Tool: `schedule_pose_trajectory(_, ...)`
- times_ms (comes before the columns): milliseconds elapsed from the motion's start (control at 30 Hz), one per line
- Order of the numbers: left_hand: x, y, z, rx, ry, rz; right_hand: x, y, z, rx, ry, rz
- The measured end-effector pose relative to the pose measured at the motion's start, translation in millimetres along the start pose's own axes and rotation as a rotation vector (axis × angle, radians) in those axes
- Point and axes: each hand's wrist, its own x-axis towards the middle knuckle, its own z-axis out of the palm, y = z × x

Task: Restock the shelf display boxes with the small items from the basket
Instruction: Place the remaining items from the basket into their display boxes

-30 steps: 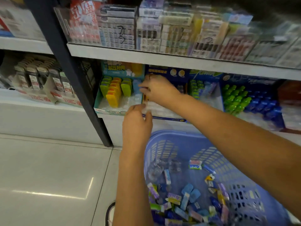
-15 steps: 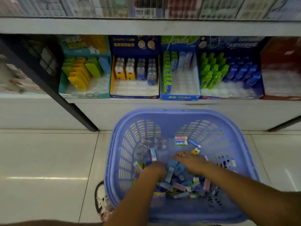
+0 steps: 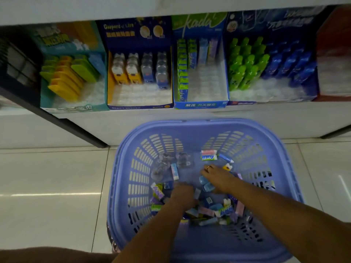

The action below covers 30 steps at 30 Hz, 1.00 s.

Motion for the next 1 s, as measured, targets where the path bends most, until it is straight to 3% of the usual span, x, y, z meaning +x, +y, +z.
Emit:
schedule_pose_trajectory(133, 18, 9, 2, -0.038, -0.009, -0.117, -9, 9, -9, 0.270, 0.069, 0.150)
schedule_pose_trajectory(233, 23, 13, 4, -0.022, -0.009, -0.160, -22, 12, -29, 0.806, 0.188, 0.286)
schedule_pose_trajectory(300, 22, 15, 3, -0.053, 0.004, -0.155, -33, 11, -46, 1.329, 0.183, 0.335)
schedule_pose_trajectory(400, 17, 13, -6, -0.375, 0.060, -0.153, -47, 8, -63, 2.094, 0.137, 0.283)
schedule_pose_trajectory(467, 12, 9, -20, -0.763, 0.110, -0.177, -56, 7, -72, 2.315, 0.144, 0.185)
schedule_pose_trajectory(567, 3, 13, -57, -1.499, 0.160, -0.257, -70, 0, -85, 2.406, 0.189, 0.102)
schedule_pose_trajectory(667, -17, 17, -94, -1.984, 0.172, -0.064, -82, -8, -102, 2.345, 0.233, 0.045)
schedule_pose_trajectory(733, -35, 15, -112, -1.930, 0.223, 0.133, -89, -14, -116, 2.288, 0.255, 0.010)
schedule_pose_trajectory(800, -51, 14, -123, -1.762, 0.349, 0.222, -95, -21, -130, 2.232, 0.272, -0.031)
schedule_pose_trajectory(900, -70, 9, -135, -1.705, 0.557, 0.250, -101, -35, -152, 2.165, 0.300, -0.065)
schedule_pose_trajectory(1000, -91, -2, -142, -1.738, 0.646, 0.199, -106, -50, -178, 2.026, 0.397, 0.002)
